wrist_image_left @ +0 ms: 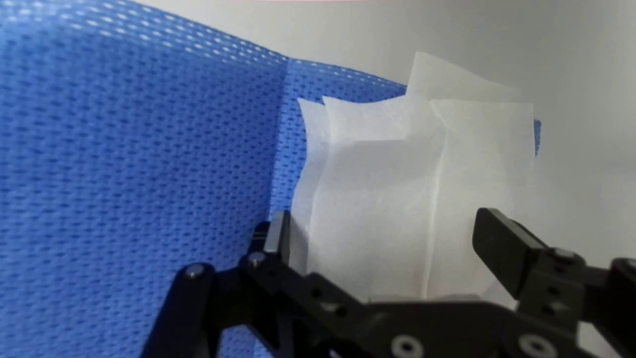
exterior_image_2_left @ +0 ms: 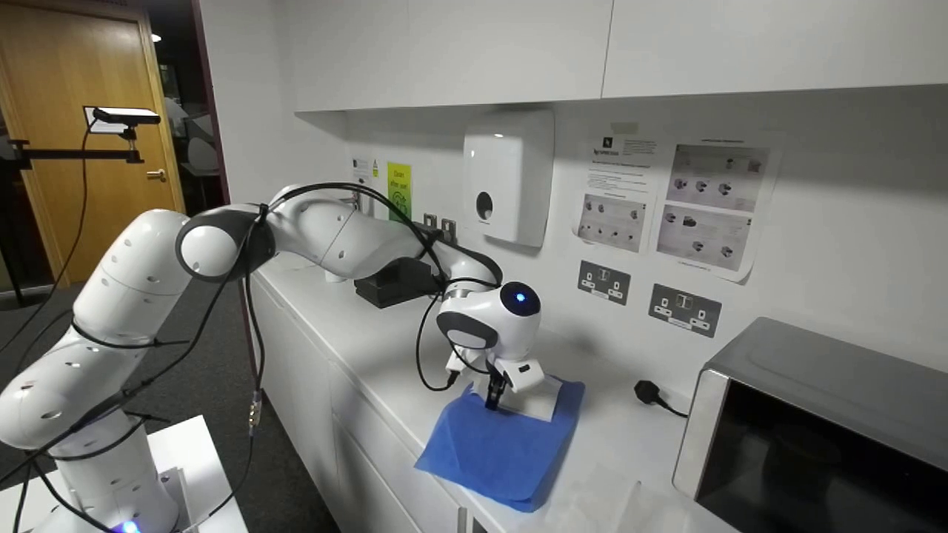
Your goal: Pick up the napkin from the counter and put it on the blue cloth
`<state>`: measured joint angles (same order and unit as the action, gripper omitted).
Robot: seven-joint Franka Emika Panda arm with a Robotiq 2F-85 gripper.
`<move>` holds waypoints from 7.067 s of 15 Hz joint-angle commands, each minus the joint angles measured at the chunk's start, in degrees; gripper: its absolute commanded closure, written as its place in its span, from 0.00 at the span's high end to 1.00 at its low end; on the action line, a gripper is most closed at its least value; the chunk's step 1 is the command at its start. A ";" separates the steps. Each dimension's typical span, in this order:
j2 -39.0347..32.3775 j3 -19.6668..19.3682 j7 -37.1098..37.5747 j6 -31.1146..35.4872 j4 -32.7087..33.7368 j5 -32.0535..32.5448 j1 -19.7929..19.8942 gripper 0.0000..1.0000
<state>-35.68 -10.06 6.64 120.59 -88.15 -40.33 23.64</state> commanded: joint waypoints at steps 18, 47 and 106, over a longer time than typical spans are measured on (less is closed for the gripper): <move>7.64 0.82 -15.33 0.24 -10.55 -7.95 1.51 1.00; 13.18 -0.31 -19.29 0.22 -18.87 -12.48 0.96 1.00; 19.40 -5.04 -9.69 14.80 -25.23 -2.12 -3.54 0.00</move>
<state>-20.72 -14.09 -6.38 132.19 -108.97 -46.09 21.96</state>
